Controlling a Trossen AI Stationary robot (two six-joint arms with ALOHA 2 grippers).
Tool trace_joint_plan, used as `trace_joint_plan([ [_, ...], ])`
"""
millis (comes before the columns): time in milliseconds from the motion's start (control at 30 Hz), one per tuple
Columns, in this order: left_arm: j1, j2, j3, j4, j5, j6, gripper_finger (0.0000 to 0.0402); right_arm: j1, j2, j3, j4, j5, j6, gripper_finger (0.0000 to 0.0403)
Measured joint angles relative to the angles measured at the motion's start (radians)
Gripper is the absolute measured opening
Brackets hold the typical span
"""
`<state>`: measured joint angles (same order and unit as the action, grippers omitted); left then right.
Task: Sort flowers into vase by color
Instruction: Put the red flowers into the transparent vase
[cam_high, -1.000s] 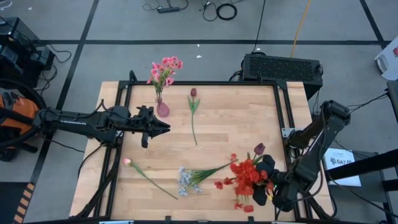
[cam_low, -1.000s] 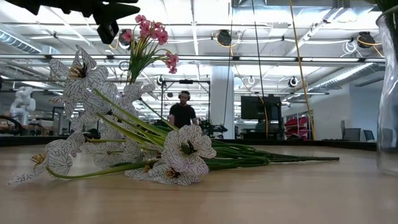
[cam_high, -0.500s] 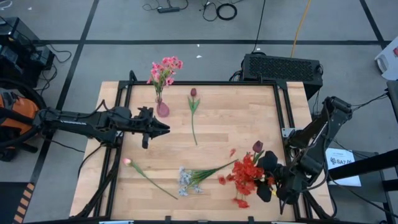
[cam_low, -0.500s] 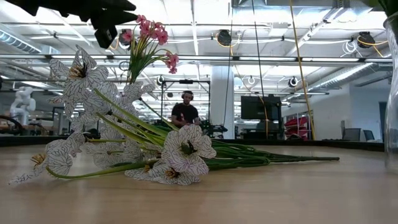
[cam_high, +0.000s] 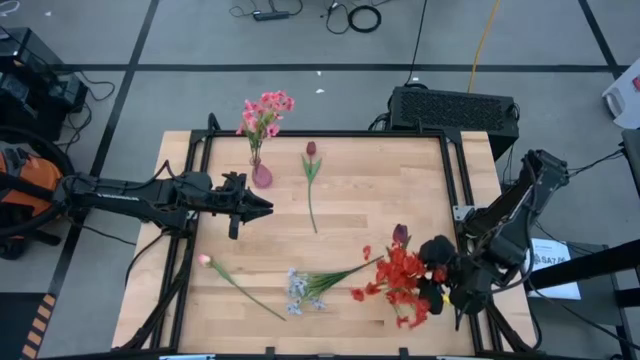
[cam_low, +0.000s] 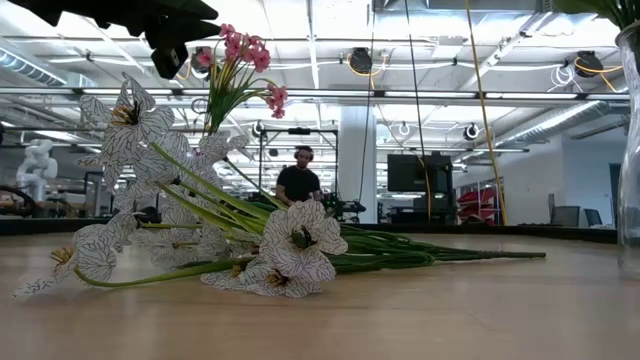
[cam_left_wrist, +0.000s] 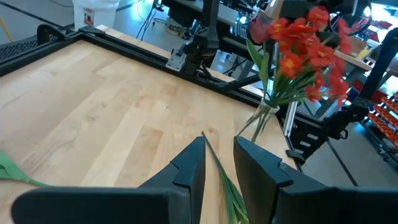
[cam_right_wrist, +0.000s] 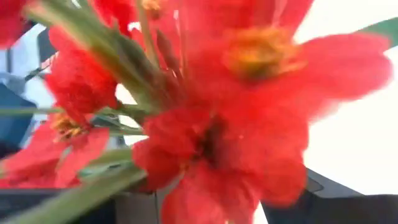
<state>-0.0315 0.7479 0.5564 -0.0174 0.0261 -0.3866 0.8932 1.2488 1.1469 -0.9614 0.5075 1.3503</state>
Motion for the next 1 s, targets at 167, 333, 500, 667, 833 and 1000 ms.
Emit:
trace_joint_plan([
  [167, 0.0, 0.0, 0.0, 0.0, 0.0, 0.0, 0.0089, 0.001, -0.003, 0.0, -0.044, -0.103, -0.045, 0.0155],
  [333, 0.0, 0.0, 0.0, 0.0, 0.0, 0.0, 0.0089, 0.0, -0.004, 0.0, -0.081, -0.121, -0.002, 0.0136],
  [500, 0.0, 0.0, 0.0, 0.0, 0.0, 0.0, 0.0089, 0.0, -0.018, 0.0, -0.195, -0.118, 0.08, 0.012],
  [667, 0.0, 0.0, 0.0, 0.0, 0.0, 0.0, 0.0089, 0.001, -0.019, 0.0, -0.262, -0.117, 0.095, 0.0101],
  [833, 0.0, 0.0, 0.0, 0.0, 0.0, 0.001, 0.0089, -0.015, -0.018, 0.0, -0.385, -0.078, 0.3, 0.0073],
  [1000, 0.0, 0.0, 0.0, 0.0, 0.0, 0.001, 0.0089, -0.056, -0.015, 0.0, -0.44, 0.011, 0.395, 0.0037],
])
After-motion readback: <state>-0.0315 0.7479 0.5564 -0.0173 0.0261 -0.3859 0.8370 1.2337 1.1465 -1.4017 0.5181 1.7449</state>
